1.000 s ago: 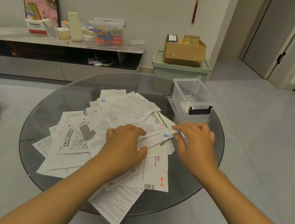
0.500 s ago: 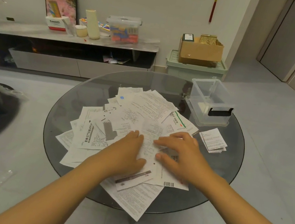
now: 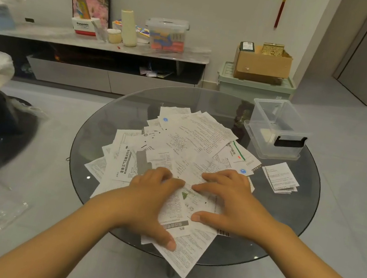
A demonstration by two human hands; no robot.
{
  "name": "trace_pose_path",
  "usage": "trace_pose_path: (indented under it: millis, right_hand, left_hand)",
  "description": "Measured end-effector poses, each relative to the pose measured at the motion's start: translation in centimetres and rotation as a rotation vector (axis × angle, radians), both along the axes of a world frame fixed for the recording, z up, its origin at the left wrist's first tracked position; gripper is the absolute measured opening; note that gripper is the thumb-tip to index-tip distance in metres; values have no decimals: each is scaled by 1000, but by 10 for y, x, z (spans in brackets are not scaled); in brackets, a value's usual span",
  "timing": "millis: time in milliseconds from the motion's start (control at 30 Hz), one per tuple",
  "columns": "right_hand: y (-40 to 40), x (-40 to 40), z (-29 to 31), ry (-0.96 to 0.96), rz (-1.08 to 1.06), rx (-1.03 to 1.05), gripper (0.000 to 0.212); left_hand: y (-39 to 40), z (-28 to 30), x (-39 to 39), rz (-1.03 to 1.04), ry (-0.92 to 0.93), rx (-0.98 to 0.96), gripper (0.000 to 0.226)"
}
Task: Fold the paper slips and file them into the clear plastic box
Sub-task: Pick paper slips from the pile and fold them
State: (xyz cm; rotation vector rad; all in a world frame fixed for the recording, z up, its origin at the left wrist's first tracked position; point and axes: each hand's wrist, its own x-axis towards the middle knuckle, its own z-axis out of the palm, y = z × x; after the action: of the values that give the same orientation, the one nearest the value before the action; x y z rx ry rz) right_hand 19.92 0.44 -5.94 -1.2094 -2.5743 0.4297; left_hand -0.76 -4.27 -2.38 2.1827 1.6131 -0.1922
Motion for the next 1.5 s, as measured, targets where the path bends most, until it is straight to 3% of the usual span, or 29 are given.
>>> trace_pose_path:
  millis: [100, 367, 633, 733, 867, 1067, 1167, 1267, 1367, 1433, 1500]
  right_hand:
    - [-2, -2, 1, 51, 56, -21, 69]
    - [-11, -20, 0, 49, 183, -96, 37]
    - [-15, -34, -3, 124, 86, -139, 11]
    - [-16, -37, -6, 182, 72, -127, 9]
    - [-18, -40, -6, 192, 44, -148, 15]
    - [-18, -37, 15, 387, 10, -420, 6]
    - [-15, -37, 17, 523, -32, -563, 29]
    - [-11, -40, 16, 603, -81, -614, 53]
    - [-10, -48, 14, 522, -139, -548, 43]
    - [-10, -55, 9, 466, -215, -426, 35]
    - [-12, -62, 6, 463, -254, -343, 35]
  left_hand:
    - [-4, -4, -5, -28, 9, -83, 115]
    - [-6, -13, -15, -73, -100, -74, 88]
    - [-19, -9, -24, -95, -134, -102, 106]
    - [-24, -10, -24, -90, -147, -57, 98]
    - [-23, -4, -30, -32, -243, -38, 69]
    - [-21, 4, -35, 100, -439, -8, 33]
    - [-17, 6, -35, 184, -532, 64, 7]
    - [-11, 3, -35, 296, -574, 134, 14]
    - [-5, -3, -34, 474, -687, 178, 16]
    - [-3, -8, -32, 557, -667, 254, 10]
    - [0, -14, -30, 576, -580, 370, 34]
